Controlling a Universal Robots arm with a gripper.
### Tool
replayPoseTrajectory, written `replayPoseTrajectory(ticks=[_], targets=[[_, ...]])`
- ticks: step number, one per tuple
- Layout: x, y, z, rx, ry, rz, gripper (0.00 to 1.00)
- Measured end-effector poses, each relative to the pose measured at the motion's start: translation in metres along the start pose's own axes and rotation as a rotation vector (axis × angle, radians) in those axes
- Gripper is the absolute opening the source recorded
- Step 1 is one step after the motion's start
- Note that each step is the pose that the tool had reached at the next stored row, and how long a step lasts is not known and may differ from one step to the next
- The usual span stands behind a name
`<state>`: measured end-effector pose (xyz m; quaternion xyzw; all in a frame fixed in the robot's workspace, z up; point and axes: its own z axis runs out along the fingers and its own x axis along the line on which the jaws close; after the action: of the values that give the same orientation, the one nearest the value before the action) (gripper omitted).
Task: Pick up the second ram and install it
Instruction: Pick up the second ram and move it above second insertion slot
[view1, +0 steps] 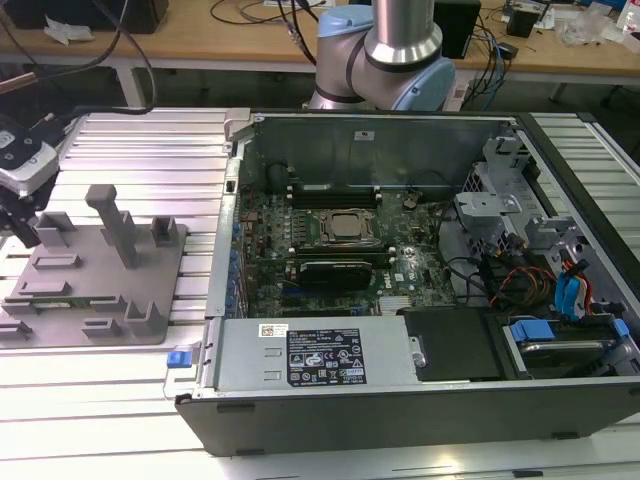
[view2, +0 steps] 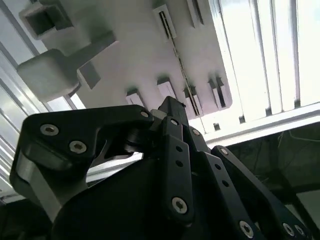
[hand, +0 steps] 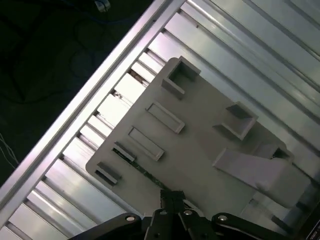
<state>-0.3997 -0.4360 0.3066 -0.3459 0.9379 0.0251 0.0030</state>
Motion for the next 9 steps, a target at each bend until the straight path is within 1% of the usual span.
replayPoseTrajectory(ticks=[1, 4, 6, 8, 9], targets=[[0.0, 0.0, 0.0004, -0.0007, 0.0013, -0.028, 0.08], [0.0001, -0.0001, 0.0027, -0.0046, 0.0089, -0.198, 0.08], [0.0001, -0.0002, 0.0037, -0.0061, 0.012, -0.268, 0.08], [0.0001, -0.0002, 0.0043, -0.0072, 0.014, -0.309, 0.08], [0.0001, -0.0002, 0.0047, -0.0078, 0.0151, -0.337, 0.08]])
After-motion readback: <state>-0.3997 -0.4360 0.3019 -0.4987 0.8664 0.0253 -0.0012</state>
